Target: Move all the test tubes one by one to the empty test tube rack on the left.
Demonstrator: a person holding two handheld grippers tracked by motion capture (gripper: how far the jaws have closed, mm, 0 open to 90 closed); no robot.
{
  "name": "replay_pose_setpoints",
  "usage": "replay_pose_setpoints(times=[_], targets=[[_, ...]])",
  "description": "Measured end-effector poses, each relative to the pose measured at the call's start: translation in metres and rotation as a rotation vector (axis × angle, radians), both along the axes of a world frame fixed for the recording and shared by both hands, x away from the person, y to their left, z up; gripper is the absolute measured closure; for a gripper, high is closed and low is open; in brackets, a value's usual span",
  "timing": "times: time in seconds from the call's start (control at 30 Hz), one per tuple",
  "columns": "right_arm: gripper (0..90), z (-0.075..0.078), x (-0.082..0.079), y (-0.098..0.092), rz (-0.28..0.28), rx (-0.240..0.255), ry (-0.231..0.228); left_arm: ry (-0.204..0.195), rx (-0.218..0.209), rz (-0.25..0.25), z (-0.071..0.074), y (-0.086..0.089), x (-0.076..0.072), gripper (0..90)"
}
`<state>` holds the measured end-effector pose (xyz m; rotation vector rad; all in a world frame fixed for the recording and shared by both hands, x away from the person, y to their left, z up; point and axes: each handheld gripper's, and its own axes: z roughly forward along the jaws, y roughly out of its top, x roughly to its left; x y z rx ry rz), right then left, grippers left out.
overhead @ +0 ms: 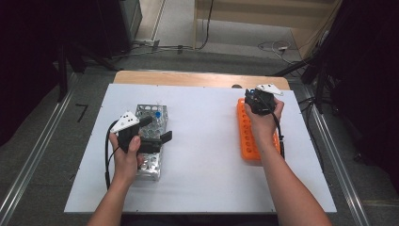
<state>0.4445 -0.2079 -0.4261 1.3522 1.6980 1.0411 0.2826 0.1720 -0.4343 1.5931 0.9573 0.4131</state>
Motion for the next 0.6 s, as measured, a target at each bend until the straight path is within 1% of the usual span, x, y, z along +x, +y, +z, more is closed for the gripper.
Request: replay_pose_setpoints(times=[0.07, 0.13, 0.17, 0.23, 0.33, 0.47, 0.6], targets=[[69.6, -0.0001, 0.0003, -0.0004, -0.006, -0.014, -0.003, 0.000, 0.002, 0.000, 0.0000, -0.0002, 0.0000, 0.0], [71.8, -0.0001, 0.0008, -0.0002, -0.015, -0.041, -0.001, 0.000, 0.003, 0.001, 0.0000, -0.0003, 0.0000, 0.0], [72.8, -0.0001, 0.0009, -0.0005, -0.015, -0.042, -0.001, 0.000, 0.002, 0.001, 0.0000, -0.0003, 0.0000, 0.0], [73.3, 0.0001, 0.0009, -0.0017, -0.006, -0.040, 0.000, 0.001, 0.001, 0.000, -0.0001, -0.0002, 0.0001, 0.0], [73.5, 0.0011, 0.0003, -0.0042, -0.003, -0.020, 0.004, 0.000, -0.001, 0.000, -0.0001, 0.0001, 0.0001, 0.0], [73.6, 0.0050, -0.0033, -0.0074, 0.009, -0.002, -0.019, -0.003, -0.002, 0.000, -0.0001, 0.0000, 0.0000, 0.0], [73.7, 0.0081, -0.0077, -0.0079, 0.028, -0.001, -0.035, -0.007, 0.003, 0.002, 0.0000, -0.0003, -0.0003, 0.0]])
